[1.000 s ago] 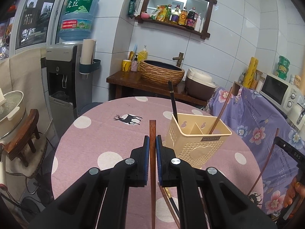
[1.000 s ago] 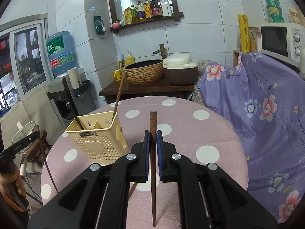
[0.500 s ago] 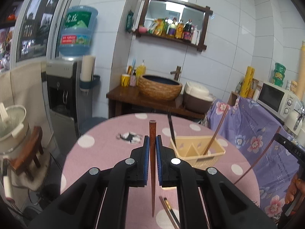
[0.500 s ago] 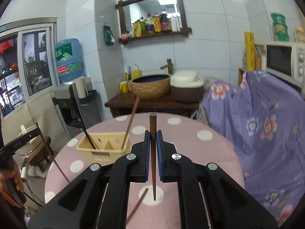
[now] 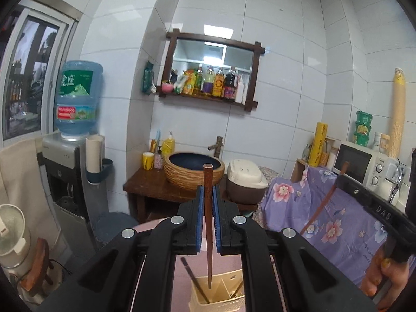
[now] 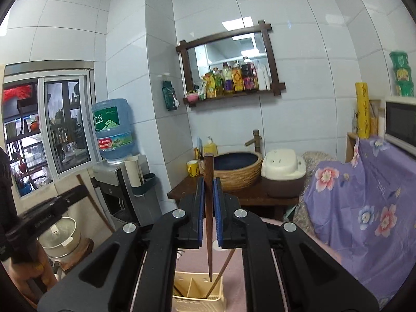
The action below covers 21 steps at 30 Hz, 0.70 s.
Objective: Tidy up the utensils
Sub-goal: 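Lower both chopsticks into the holder and open both tools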
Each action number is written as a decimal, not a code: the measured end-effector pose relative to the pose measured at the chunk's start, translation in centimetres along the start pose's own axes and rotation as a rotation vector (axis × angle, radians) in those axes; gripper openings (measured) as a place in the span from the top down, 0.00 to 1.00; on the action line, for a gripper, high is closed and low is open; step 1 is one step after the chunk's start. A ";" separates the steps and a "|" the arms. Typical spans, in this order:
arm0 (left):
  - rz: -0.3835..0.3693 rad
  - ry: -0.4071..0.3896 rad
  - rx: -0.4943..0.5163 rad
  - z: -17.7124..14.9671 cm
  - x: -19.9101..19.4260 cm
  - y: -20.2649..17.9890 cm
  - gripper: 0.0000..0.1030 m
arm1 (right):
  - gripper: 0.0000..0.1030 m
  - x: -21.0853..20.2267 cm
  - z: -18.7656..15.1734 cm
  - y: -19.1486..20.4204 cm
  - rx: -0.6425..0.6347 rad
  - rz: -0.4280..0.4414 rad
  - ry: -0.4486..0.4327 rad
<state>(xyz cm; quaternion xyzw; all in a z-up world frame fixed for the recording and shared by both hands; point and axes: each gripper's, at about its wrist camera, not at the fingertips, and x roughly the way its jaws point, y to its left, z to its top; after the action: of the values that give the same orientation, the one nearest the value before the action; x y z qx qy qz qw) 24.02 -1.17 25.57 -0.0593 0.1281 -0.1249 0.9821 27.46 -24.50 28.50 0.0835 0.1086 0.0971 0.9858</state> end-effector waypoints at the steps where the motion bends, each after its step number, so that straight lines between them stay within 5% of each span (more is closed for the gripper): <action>1: -0.002 0.016 -0.003 -0.8 0.7 -0.2 0.92 | 0.92 0.7 -0.8 0.0 0.010 0.004 0.020; 12: 0.010 0.195 -0.066 -10.1 5.9 1.5 0.92 | 0.92 5.9 -10.6 -1.9 0.084 -0.020 0.201; 21: 0.008 0.269 -0.095 -13.2 7.3 2.4 0.93 | 0.92 6.8 -13.7 -2.7 0.062 -0.059 0.212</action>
<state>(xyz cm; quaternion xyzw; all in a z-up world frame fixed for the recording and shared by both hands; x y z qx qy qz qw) 27.89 -1.92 10.77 -0.0880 0.2647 -0.1217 0.9526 31.30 -23.68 13.50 0.0998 0.2175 0.0727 0.9682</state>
